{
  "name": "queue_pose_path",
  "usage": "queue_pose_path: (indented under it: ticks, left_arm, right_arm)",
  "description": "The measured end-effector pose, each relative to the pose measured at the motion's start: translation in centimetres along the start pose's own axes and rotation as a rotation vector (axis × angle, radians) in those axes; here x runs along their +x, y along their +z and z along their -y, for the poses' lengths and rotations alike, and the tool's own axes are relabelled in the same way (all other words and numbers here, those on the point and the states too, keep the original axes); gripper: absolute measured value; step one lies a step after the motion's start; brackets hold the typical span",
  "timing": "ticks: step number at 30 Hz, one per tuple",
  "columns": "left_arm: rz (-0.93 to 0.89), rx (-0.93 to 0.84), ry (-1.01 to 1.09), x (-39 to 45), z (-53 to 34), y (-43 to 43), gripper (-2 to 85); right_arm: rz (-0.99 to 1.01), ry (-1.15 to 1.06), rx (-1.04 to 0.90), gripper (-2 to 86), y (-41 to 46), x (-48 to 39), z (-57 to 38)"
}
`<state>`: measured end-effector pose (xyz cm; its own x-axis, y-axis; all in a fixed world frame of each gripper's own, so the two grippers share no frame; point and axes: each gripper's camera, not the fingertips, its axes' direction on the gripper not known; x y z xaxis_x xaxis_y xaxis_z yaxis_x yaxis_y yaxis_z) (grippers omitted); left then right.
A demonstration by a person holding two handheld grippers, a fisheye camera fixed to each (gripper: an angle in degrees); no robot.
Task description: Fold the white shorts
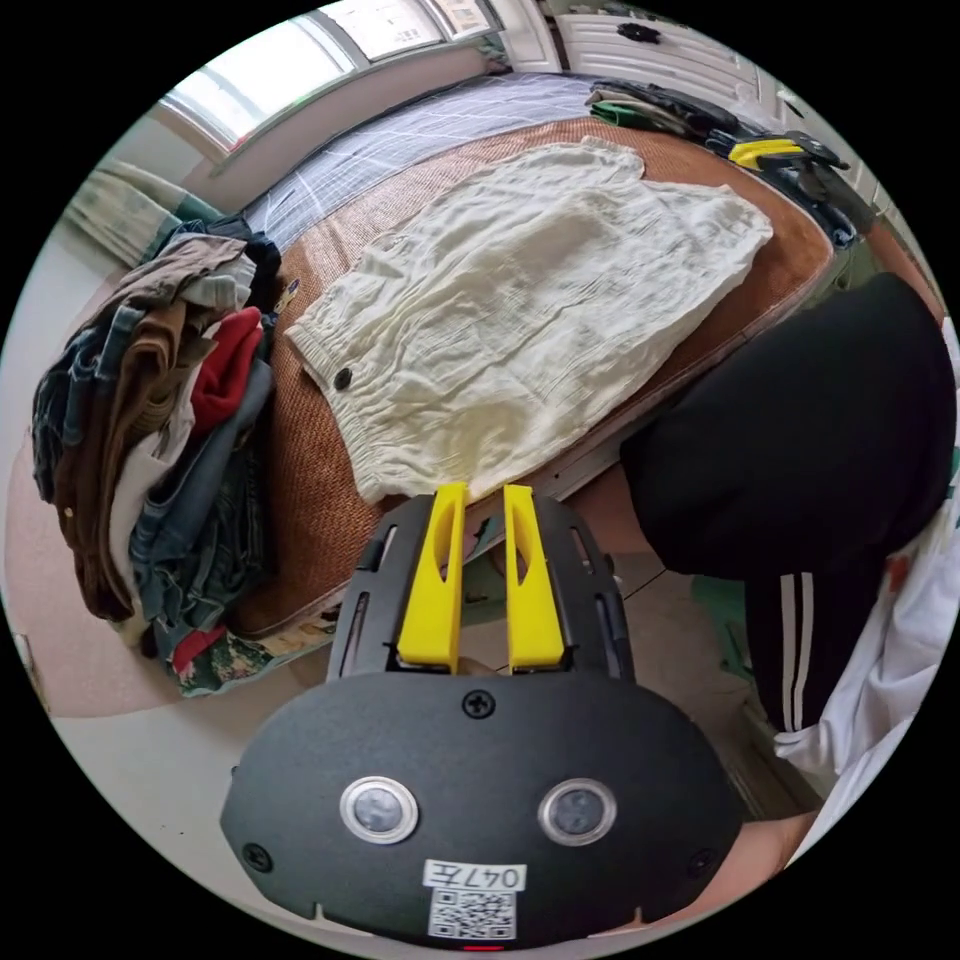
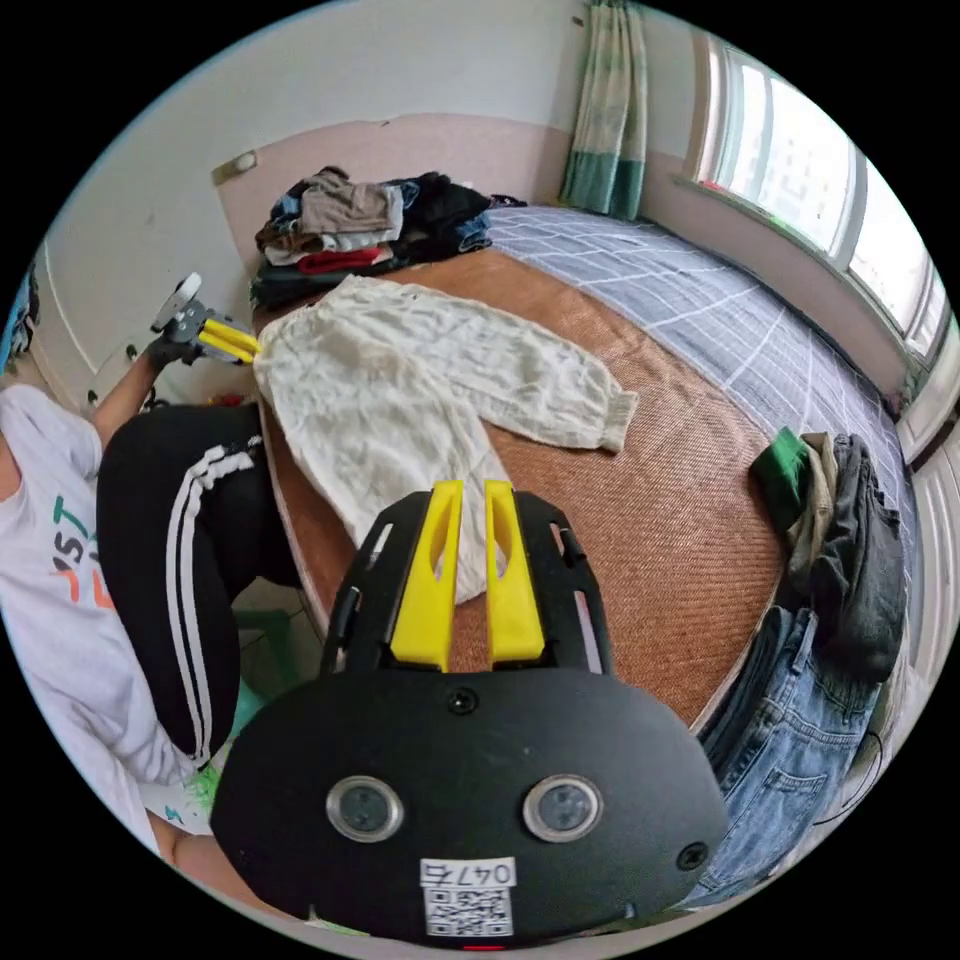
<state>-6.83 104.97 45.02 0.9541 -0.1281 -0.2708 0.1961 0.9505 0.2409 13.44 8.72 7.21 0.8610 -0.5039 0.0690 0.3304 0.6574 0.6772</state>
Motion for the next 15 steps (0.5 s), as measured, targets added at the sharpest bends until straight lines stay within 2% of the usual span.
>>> queue_pose_path:
  ticks: [7,11,15]
  left_arm:
    - [-0.062,0.133,-0.125,-6.2,-11.0,-3.3,8.8]
    - [-0.049,0.174,-0.228,-9.5,-17.1,-3.3,8.8]
    - [-0.017,0.175,-0.294,-11.8,-23.4,-1.3,9.0]
  right_arm:
    - [-0.147,0.070,-0.163,-0.2,10.7,6.5,8.6]
    - [-0.196,0.084,-0.330,0.2,15.1,7.6,8.4]
    - [-0.219,0.136,-0.291,1.0,13.5,7.5,5.3]
